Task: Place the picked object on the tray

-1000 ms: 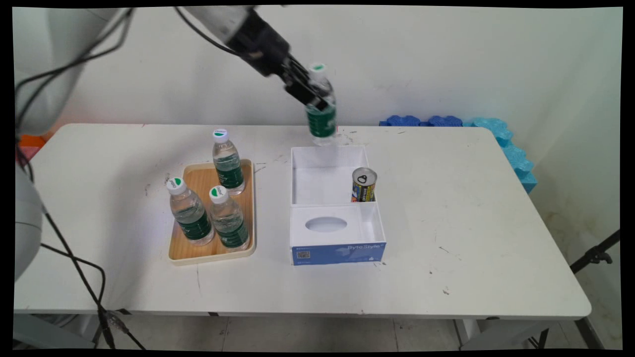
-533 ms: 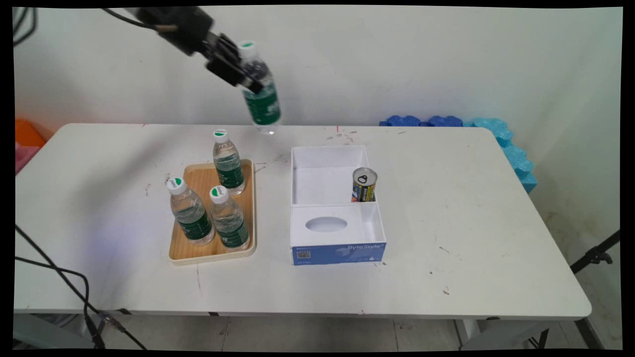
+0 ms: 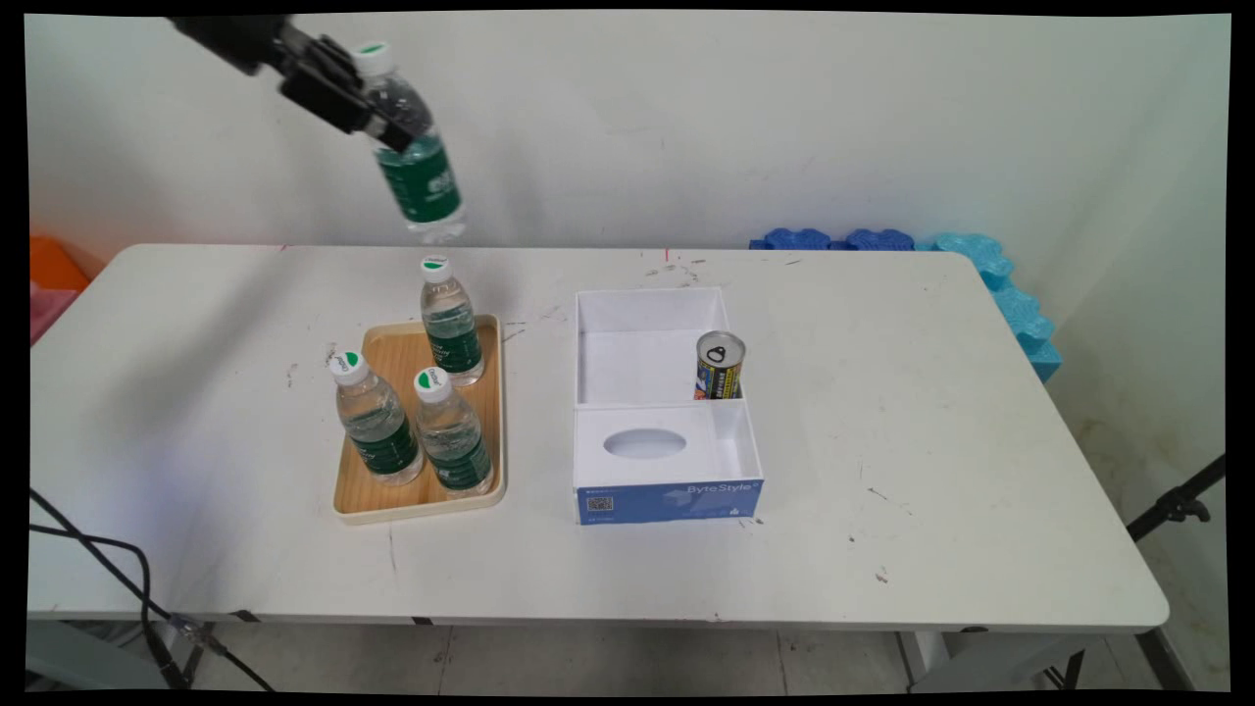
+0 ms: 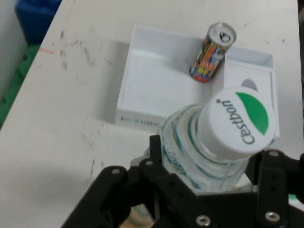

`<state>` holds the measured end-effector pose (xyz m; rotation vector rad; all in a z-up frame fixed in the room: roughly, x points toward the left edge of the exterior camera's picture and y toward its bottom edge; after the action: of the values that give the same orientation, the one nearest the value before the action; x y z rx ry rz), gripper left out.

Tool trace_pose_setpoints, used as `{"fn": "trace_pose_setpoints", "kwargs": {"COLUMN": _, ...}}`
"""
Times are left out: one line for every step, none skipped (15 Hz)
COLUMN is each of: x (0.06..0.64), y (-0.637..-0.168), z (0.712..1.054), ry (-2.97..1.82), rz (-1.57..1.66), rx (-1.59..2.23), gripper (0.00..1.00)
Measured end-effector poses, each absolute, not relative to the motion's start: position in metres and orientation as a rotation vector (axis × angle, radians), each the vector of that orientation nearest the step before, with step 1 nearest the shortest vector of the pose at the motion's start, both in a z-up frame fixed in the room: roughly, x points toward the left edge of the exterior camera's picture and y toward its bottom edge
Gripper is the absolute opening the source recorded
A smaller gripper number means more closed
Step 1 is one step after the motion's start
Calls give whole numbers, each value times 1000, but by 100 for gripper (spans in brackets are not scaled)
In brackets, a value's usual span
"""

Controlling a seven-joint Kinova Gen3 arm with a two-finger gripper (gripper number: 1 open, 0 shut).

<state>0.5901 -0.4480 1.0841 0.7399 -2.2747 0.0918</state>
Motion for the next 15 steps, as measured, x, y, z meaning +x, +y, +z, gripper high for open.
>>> {"fn": "trace_pose_setpoints", "kwargs": {"x": 600, "y": -443, "z": 1086, "ry": -2279, "rz": 89, "rx": 752, "gripper": 0}}
{"fn": "trace_pose_setpoints", "kwargs": {"x": 606, "y": -440, "z": 1087, "ry": -2282, "rz": 87, "rx": 758, "gripper": 0}}
{"fn": "trace_pose_setpoints", "kwargs": {"x": 614, "y": -436, "z": 1088, "ry": -2285, "rz": 85, "rx": 769, "gripper": 0}}
{"fn": "trace_pose_setpoints", "kwargs": {"x": 623, "y": -431, "z": 1088, "ry": -2287, "rz": 81, "rx": 782, "gripper": 0}}
{"fn": "trace_pose_setpoints", "kwargs": {"x": 632, "y": -427, "z": 1086, "ry": -2289, "rz": 77, "rx": 795, "gripper": 0}}
{"fn": "trace_pose_setpoints", "kwargs": {"x": 638, "y": -423, "z": 1085, "ry": -2288, "rz": 76, "rx": 804, "gripper": 0}}
{"fn": "trace_pose_setpoints", "kwargs": {"x": 643, "y": -420, "z": 1083, "ry": -2285, "rz": 75, "rx": 810, "gripper": 0}}
{"fn": "trace_pose_setpoints", "kwargs": {"x": 651, "y": -417, "z": 1079, "ry": -2274, "rz": 75, "rx": 820, "gripper": 0}}
{"fn": "trace_pose_setpoints", "kwargs": {"x": 659, "y": -413, "z": 1071, "ry": -2257, "rz": 73, "rx": 837, "gripper": 0}}
{"fn": "trace_pose_setpoints", "kwargs": {"x": 668, "y": -410, "z": 1064, "ry": -2238, "rz": 71, "rx": 857, "gripper": 0}}
{"fn": "trace_pose_setpoints", "kwargs": {"x": 676, "y": -405, "z": 1056, "ry": -2214, "rz": 74, "rx": 865, "gripper": 0}}
{"fn": "trace_pose_setpoints", "kwargs": {"x": 683, "y": -399, "z": 1048, "ry": -2187, "rz": 81, "rx": 863, "gripper": 0}}
{"fn": "trace_pose_setpoints", "kwargs": {"x": 686, "y": -394, "z": 1043, "ry": -2164, "rz": 93, "rx": 849, "gripper": 0}}
{"fn": "trace_pose_setpoints", "kwargs": {"x": 688, "y": -390, "z": 1039, "ry": -2152, "rz": 104, "rx": 840, "gripper": 0}}
{"fn": "trace_pose_setpoints", "kwargs": {"x": 688, "y": -383, "z": 1034, "ry": -2137, "rz": 128, "rx": 825, "gripper": 0}}
